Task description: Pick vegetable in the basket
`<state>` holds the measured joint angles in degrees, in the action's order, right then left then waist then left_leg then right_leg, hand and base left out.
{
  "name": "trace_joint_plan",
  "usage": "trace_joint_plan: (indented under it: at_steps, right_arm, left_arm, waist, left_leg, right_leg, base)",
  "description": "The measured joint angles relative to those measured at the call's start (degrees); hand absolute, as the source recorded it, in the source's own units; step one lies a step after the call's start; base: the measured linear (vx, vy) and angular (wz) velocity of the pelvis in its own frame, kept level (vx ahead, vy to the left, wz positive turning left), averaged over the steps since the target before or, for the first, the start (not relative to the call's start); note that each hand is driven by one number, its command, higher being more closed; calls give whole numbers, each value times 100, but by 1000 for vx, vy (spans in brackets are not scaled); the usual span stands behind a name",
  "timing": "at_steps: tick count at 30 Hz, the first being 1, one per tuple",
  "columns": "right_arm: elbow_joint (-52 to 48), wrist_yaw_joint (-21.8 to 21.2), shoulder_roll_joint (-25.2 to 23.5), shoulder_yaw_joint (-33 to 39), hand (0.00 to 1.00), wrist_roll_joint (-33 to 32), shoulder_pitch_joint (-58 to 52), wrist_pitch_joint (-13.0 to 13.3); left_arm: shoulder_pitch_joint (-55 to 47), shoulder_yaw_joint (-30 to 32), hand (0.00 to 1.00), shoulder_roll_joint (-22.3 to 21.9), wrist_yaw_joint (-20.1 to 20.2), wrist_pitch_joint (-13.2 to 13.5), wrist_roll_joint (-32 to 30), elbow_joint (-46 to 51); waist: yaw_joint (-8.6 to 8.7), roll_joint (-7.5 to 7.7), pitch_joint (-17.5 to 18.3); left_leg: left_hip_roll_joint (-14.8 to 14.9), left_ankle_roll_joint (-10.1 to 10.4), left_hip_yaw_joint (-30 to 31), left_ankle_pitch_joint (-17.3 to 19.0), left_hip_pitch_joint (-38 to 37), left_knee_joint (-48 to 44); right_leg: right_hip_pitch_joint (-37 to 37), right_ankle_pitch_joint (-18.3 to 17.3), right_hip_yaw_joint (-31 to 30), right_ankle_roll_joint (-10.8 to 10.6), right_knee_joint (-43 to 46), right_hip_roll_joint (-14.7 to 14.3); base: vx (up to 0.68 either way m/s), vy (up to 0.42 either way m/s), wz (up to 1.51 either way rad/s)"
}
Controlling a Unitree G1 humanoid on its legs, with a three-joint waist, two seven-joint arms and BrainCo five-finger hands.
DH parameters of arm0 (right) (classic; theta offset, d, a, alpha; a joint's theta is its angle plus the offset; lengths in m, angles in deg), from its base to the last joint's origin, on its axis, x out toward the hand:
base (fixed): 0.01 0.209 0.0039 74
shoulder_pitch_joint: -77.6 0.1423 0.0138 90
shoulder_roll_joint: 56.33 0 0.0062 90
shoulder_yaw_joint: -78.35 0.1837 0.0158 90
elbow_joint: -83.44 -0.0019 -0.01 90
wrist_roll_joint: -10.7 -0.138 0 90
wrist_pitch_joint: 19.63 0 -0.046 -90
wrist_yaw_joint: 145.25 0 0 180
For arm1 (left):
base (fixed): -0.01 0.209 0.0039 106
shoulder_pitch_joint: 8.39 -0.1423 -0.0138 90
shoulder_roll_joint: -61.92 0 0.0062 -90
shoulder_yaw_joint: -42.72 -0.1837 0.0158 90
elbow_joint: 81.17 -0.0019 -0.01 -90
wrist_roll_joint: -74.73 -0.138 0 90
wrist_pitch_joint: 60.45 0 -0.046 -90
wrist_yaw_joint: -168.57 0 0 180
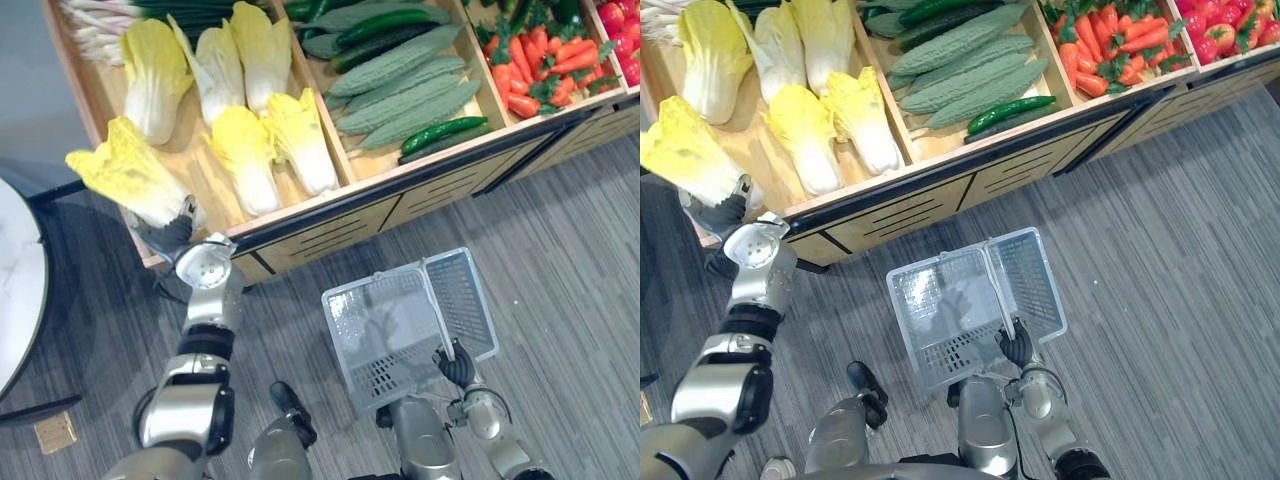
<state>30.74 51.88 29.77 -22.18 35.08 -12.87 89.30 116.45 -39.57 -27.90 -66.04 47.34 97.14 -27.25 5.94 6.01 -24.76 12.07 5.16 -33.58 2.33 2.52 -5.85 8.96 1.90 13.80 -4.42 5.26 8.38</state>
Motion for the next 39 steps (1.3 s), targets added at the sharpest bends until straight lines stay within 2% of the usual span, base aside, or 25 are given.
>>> trace_joint_plan:
  at_steps: [2,3,6,10,14,18,20,21,23,26,29,32,33,34,36,39]
  right_arm:
    - [33,-15,-1,6,100,20,-53,-8]
    - [99,-51,-36,75,100,56,-112,-2]
    - [287,-151,-139,228,100,201,-247,-34]
    - [417,-151,-194,399,100,279,-476,-191]
    - [419,-166,-195,551,100,438,-599,-410]
    - [417,-290,-186,894,100,447,-616,-626]
    - [415,-367,-141,1098,100,491,-613,-626]
    - [408,-417,-31,1229,100,494,-617,-617]
    - [370,-520,216,1342,100,494,-646,-603]
    - [172,-665,543,1524,100,495,-708,-567]
    - [-256,-1054,1003,1530,100,500,-771,-564]
    - [-786,-1619,1656,1490,100,565,-770,-324]
    - [-866,-1712,1752,1486,100,586,-771,-280]
    - [-1025,-1938,1969,1457,100,617,-765,-155]
    - [-1171,-2153,2219,1413,100,673,-755,-70]
    - [-1205,-2408,2627,1237,100,674,-578,49]
  left_arm:
    - [-258,103,100,-249,-245,91,-2,295]
    - [-466,270,100,-516,-460,96,3,439]
    - [-958,417,100,-850,-813,166,-2,783]
    - [-1270,452,100,-1027,-871,297,-121,1487]
    - [-1421,395,100,-1025,-671,240,-499,2056]
    - [-1451,68,100,-811,130,-171,-923,2427]
    - [-1453,-75,100,-639,481,-237,-1038,2539]
    - [-1456,-187,100,-439,861,-297,-1202,2638]
    - [-1456,-360,100,-193,1330,-345,-1239,2751]
    - [-1488,-626,100,97,1999,-347,-1249,3036]
    - [-1653,-872,100,449,2779,-345,-1251,3529]
    - [-1880,-1135,100,726,3829,-267,-1237,3759]
    - [-1915,-1216,100,763,3998,-235,-1235,3763]
    - [-1985,-1436,100,864,4410,-159,-1231,3769]
    - [-2061,-1648,100,947,4794,-133,-1221,3819]
    - [-2240,-1932,100,1179,5505,116,-1198,3902]
  waist:
    - [-34,-31,45]
    - [-31,-83,127]
    - [-55,-156,471]
    - [-150,-317,858]
    - [-165,-439,1163]
    - [-211,-429,1283]
    - [-228,-417,1350]
    - [-241,-387,1407]
    - [-281,-355,1505]
    - [-278,-298,1658]
    - [-260,-254,1751]
    - [-131,-258,1830]
    - [-131,-259,1853]
    - [-129,-255,1910]
    - [-108,-259,1970]
    - [19,-254,2010]
  left_leg:
    - [-26,8,31,-5,-96,59]
    - [-53,13,107,-20,-173,121]
    - [-81,22,141,-48,-331,242]
    - [-122,44,171,-77,-609,395]
    - [-187,46,152,-149,-783,617]
    - [-283,54,45,-274,-1074,921]
    - [-331,59,-70,-332,-1208,1112]
    - [-349,67,-197,-338,-1291,1166]
    - [-358,78,-336,-323,-1387,1169]
    - [-390,81,-471,-299,-1463,1171]
    - [-419,91,-683,-253,-1507,1169]
    - [-448,127,-938,-185,-1664,1158]
    - [-447,136,-998,-165,-1700,1151]
    - [-444,150,-1132,-120,-1772,1135]
    - [-452,191,-1231,-75,-1793,1133]
    - [-475,204,-1423,-49,-1841,1132]
  right_leg:
    - [-123,5,41,-8,-65,-10]
    - [-266,12,152,-20,-136,-4]
    - [-453,13,233,-20,-220,-6]
    - [-763,12,312,-20,-327,-11]
    - [-840,12,298,-20,-326,-9]
    - [-938,20,149,-39,-325,-10]
    - [-934,41,75,-72,-325,-21]
    - [-935,62,-54,-100,-325,-24]
    - [-935,80,-188,-126,-327,-19]
    - [-936,160,-348,-165,-362,-21]
    - [-923,312,-546,-176,-532,-50]
    - [-923,375,-810,-200,-549,-80]
    - [-922,380,-859,-198,-548,-97]
    - [-914,394,-978,-204,-549,-134]
    - [-870,415,-1081,-208,-559,-157]
    - [-804,448,-1229,-221,-601,-186]
  base:
    - [31,1,17]
    - [43,3,22]
    - [45,2,13]
    - [22,-12,7]
    - [-36,-10,-1]
    - [-104,-18,-13]
    - [-88,-6,-30]
    - [-85,-2,-38]
    - [-61,-1,-38]
    - [-13,16,-28]
    - [-19,18,-37]
    - [-32,31,-39]
    - [-27,35,-52]
    - [-16,23,-43]
    - [-32,21,-39]
    - [-35,17,-30]
